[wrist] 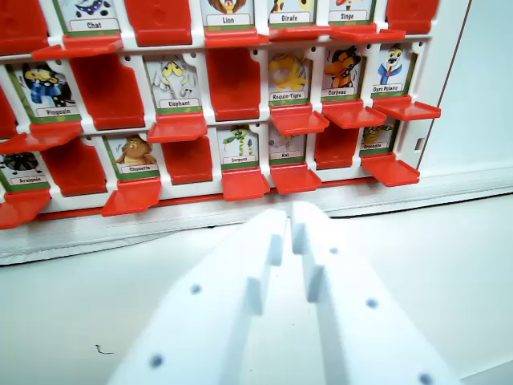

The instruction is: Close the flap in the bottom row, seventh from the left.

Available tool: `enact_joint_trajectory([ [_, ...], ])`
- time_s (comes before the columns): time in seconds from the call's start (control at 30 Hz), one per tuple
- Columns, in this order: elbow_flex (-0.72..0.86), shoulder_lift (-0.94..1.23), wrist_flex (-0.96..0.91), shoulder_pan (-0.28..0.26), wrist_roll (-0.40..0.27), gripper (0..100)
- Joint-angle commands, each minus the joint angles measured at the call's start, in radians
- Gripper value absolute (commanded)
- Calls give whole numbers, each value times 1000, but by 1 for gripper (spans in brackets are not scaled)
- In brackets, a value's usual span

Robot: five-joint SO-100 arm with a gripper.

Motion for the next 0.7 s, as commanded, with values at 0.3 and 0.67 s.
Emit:
enact_joint_trajectory([
  [0.3,-192,150,100,-123,77,0],
  [0.67,-279,149,149,-156,98,0],
])
